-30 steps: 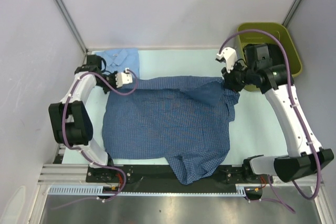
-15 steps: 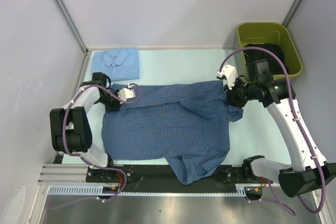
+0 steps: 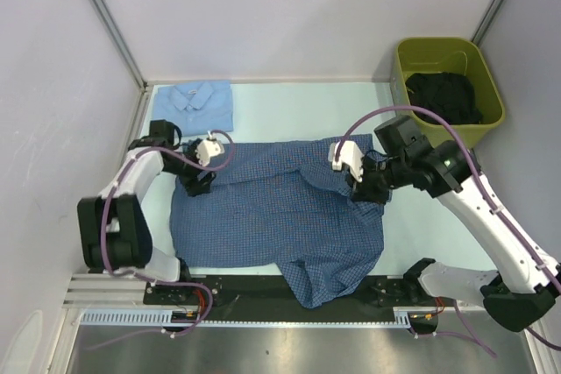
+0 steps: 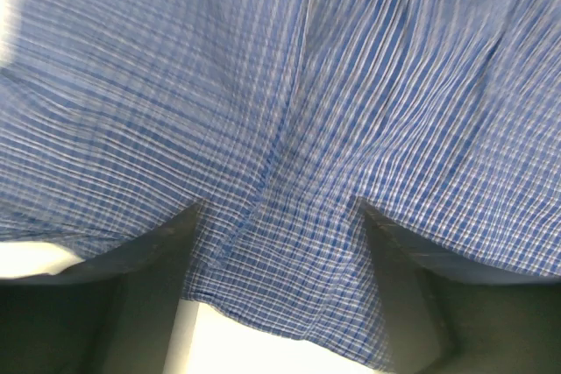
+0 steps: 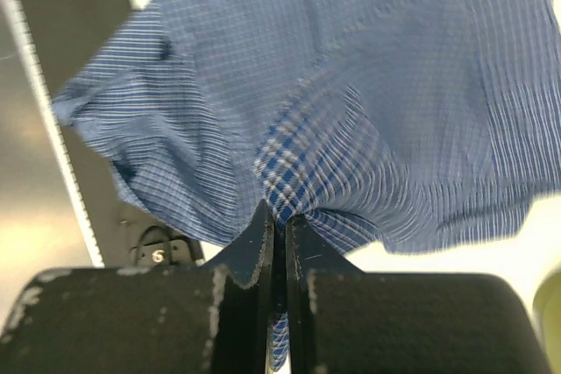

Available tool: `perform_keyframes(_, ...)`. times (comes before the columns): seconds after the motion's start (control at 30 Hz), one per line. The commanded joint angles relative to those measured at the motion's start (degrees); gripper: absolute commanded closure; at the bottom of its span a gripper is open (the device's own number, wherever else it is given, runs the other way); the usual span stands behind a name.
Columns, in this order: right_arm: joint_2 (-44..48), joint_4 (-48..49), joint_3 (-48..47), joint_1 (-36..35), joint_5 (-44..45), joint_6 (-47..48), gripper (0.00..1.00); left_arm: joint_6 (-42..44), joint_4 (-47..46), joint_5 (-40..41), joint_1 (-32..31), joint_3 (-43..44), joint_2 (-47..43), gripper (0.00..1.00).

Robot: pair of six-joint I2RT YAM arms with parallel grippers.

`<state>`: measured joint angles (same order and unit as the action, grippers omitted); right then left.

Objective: Fold and stack the long sleeve shirts
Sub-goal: Fold the shirt

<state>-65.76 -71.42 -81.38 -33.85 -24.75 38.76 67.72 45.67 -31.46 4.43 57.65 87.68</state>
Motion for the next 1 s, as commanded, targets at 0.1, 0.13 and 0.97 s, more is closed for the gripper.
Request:
perform_keyframes(0.1,-2.2,0.6,-4.4,-8.8,0.2,0.6,1.00,-8.6,-2.5,-21.9,-1.3,1.2,-21.2,0.01)
perform_keyframes(0.13,-4.2,0.6,-5.2,-9.6,0.3,0.8,1.00,-10.1,-3.6,-22.0,-1.8,0.6,-22.9,0.01)
perform_keyframes(0.97,-17.3,-1.8,-13.9,-26.1,-12.1,3.0,1.00,-22.7,-11.0,-26.1,-3.3,-9.7,-38.2,0.00)
